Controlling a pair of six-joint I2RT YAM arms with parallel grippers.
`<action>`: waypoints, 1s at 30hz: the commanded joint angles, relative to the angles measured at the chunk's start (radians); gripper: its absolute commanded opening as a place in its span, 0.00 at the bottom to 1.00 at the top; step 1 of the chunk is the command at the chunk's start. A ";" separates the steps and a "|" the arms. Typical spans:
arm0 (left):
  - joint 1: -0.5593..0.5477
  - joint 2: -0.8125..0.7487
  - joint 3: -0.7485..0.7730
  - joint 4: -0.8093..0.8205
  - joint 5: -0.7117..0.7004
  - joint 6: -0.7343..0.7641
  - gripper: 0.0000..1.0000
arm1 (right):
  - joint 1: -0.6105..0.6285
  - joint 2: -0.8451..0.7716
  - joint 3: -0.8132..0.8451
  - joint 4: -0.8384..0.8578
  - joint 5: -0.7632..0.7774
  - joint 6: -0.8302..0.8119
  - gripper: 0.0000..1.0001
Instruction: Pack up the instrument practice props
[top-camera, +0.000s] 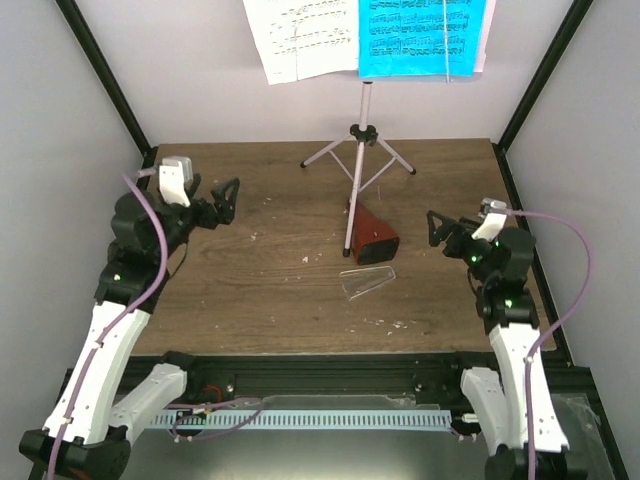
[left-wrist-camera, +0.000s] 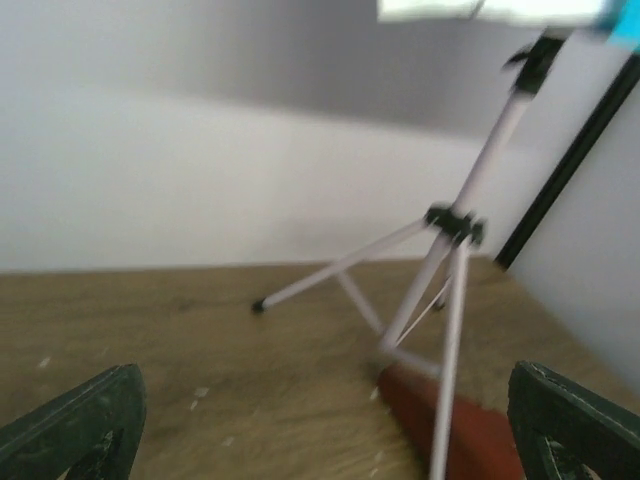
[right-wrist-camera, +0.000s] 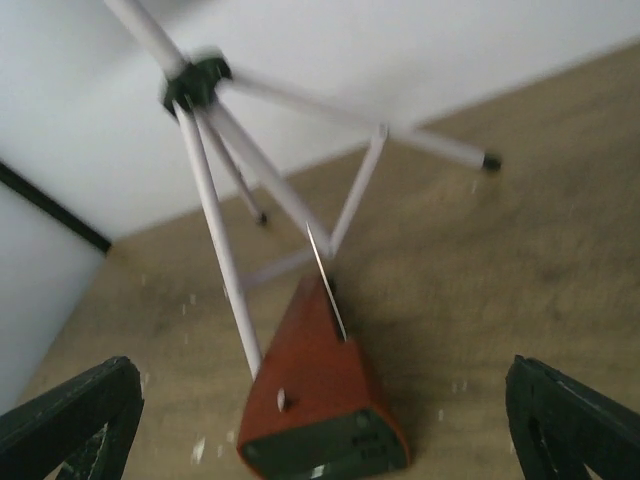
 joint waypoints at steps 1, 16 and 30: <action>-0.002 0.041 -0.100 -0.044 -0.115 0.105 1.00 | 0.003 0.212 0.063 -0.117 -0.174 -0.067 1.00; -0.012 0.006 -0.153 -0.017 -0.234 0.150 1.00 | 0.145 0.632 0.176 0.073 -0.205 -0.097 1.00; -0.028 0.027 -0.160 -0.010 -0.215 0.139 1.00 | 0.213 0.941 0.421 0.121 -0.084 -0.155 0.97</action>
